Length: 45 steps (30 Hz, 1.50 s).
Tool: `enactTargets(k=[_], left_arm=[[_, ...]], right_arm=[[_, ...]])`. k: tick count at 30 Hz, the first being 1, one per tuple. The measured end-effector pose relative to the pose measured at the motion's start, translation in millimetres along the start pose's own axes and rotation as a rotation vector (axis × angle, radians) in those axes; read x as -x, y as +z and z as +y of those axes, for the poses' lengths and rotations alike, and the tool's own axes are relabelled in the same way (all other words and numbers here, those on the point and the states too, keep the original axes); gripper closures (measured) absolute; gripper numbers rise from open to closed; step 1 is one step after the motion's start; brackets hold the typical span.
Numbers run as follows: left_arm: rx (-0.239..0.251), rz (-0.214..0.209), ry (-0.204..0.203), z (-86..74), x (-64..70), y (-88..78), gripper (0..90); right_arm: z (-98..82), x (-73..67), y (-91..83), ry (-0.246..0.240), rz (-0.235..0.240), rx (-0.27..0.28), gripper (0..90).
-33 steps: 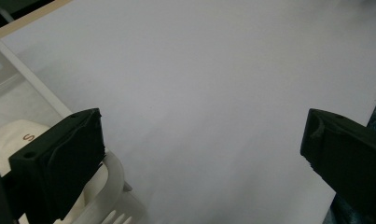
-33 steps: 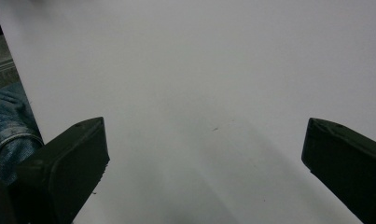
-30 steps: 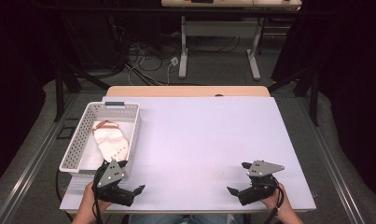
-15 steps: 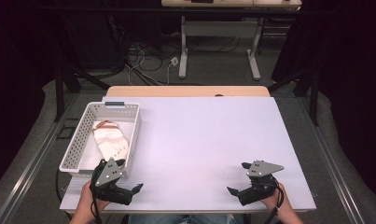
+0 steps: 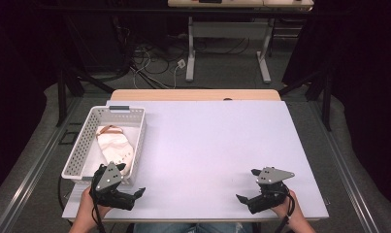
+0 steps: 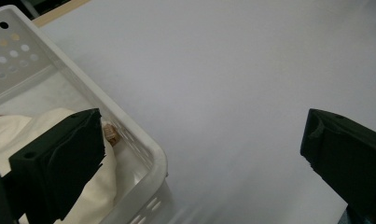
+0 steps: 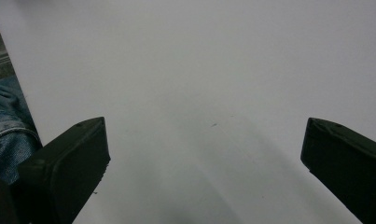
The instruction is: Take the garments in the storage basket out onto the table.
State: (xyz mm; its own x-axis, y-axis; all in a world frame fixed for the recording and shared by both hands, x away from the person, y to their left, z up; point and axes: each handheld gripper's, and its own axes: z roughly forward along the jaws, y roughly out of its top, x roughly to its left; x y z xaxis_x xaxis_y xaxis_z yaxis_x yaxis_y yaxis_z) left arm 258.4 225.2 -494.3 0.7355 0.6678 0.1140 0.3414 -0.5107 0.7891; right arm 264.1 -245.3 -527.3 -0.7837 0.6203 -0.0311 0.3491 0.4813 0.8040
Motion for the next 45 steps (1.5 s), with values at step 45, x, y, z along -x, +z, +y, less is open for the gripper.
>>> enactTargets(k=[45], left_arm=[[0.006, 0.079, -0.087, 18.2, -40.9, 0.5, 0.0]], right_arm=[[1.6, 0.5, 4.1, -0.019, 0.011, -0.009, 1.0]])
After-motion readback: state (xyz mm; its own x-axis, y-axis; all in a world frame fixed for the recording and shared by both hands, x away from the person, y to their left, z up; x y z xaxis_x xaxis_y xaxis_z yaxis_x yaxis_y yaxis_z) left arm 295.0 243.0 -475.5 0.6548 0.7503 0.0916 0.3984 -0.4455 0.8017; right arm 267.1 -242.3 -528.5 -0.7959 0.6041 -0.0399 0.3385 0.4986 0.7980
